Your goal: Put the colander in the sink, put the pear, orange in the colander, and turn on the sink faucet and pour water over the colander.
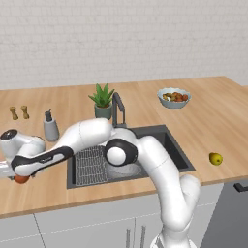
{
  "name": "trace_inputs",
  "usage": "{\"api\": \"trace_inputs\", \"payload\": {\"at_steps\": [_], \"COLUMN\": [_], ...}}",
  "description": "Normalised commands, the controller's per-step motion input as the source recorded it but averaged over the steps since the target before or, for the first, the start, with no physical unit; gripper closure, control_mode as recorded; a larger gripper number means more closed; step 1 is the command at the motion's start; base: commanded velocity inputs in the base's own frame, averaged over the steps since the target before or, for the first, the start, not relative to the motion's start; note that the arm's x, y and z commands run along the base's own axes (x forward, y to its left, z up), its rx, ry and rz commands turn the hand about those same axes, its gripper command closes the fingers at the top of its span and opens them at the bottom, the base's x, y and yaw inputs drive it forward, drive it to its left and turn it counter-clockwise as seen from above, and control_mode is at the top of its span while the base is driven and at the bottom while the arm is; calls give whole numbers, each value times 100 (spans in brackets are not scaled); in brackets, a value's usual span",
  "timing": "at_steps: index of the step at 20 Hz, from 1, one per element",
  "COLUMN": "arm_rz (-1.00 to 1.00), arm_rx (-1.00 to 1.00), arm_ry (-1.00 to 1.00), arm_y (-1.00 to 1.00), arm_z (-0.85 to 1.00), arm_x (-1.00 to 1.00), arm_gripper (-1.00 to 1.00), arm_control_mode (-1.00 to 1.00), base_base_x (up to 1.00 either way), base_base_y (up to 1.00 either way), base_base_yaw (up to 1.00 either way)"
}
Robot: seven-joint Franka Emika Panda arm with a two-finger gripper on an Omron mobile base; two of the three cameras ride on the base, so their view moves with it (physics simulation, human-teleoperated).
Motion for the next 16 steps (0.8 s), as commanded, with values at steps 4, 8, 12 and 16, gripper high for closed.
{"api": "trace_inputs", "payload": {"at_steps": [4, 8, 12, 16], "arm_rz": [1, 0, 0, 0], "arm_rx": [4, 5, 6, 9], "arm_ry": [-6, -2, -2, -1], "arm_y": [0, -31, -89, -100], "arm_z": [-22, 0, 25, 29], "arm_x": [26, 3, -15, -40], "arm_gripper": [100, 100, 100, 100], "arm_control_mode": [-100, -100, -100, -100], "base_base_x": [0, 0, 0, 0], "base_base_y": [0, 0, 0, 0], "base_base_yaw": [0, 0, 0, 0]}}
